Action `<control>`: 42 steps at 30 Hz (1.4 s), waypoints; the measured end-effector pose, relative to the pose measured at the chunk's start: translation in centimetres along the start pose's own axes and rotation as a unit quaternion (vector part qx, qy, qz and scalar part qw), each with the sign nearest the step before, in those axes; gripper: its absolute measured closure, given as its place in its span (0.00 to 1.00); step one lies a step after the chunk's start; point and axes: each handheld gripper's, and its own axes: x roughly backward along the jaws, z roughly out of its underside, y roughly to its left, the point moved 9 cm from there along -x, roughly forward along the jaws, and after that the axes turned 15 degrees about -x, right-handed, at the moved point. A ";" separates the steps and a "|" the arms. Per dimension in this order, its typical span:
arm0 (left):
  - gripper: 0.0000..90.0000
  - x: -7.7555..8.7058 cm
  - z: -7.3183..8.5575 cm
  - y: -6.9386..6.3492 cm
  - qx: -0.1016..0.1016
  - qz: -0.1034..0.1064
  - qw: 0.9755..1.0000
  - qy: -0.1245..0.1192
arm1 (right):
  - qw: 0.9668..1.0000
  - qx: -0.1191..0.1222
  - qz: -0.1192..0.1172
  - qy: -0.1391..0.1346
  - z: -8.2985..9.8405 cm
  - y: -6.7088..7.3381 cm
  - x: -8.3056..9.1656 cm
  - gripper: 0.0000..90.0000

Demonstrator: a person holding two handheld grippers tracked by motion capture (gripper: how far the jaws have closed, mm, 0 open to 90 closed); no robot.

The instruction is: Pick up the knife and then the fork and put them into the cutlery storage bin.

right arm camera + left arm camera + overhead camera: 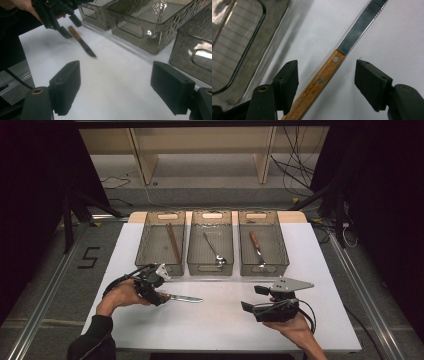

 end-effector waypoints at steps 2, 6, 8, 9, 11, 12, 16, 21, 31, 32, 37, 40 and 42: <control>0.42 -0.1 0.1 0.0 -0.005 0.001 1.000 0.005 | 1.000 0.002 0.004 -0.002 0.2 -0.1 0.0 0.28; 0.45 -0.2 0.2 0.1 -0.007 0.003 1.000 0.008 | 1.000 -0.002 0.004 -0.005 0.5 -0.3 0.1 0.27; 0.45 -0.3 0.3 0.2 -0.012 0.005 1.000 0.014 | 1.000 0.000 0.006 -0.003 0.7 -0.3 0.1 0.28; 0.46 -0.3 0.3 0.1 -0.014 0.006 1.000 0.015 | 1.000 0.001 0.007 -0.003 0.7 -0.4 0.1 0.28; 0.47 -0.5 0.2 0.1 -0.016 0.009 1.000 0.017 | 1.000 -0.001 0.005 -0.002 0.8 -0.3 0.0 0.28; 0.47 -0.6 0.2 0.1 -0.018 0.010 1.000 0.017 | 1.000 -0.001 0.006 -0.001 0.9 -0.4 0.0 0.28; 0.49 -0.8 0.1 0.0 -0.022 0.015 0.999 0.025 | 1.000 -0.001 0.006 -0.001 0.9 -0.4 0.0 0.28; 0.53 -1.0 0.1 -0.1 -0.025 0.021 0.999 0.028 | 1.000 -0.001 0.007 -0.002 0.9 -0.5 0.0 0.28; 0.61 -1.2 0.1 -0.2 -0.023 0.036 0.999 0.027 | 1.000 -0.002 0.006 0.001 1.0 -0.5 0.0 0.29; 0.62 -1.2 0.1 -0.2 -0.022 0.038 0.999 0.027 | 1.000 -0.002 0.006 0.000 1.0 -0.5 -0.1 0.29; 0.68 -1.2 0.1 -0.4 -0.024 0.049 0.998 0.023 | 1.000 -0.001 0.007 0.002 1.1 -0.5 -0.1 0.29; 0.72 -1.1 0.1 -0.5 -0.028 0.054 0.998 0.018 | 1.000 -0.001 0.009 0.002 1.0 -0.5 -0.1 0.29; 0.75 -1.1 0.1 -0.6 -0.033 0.057 0.998 0.016 | 1.000 -0.002 0.008 0.002 1.0 -0.6 0.0 0.29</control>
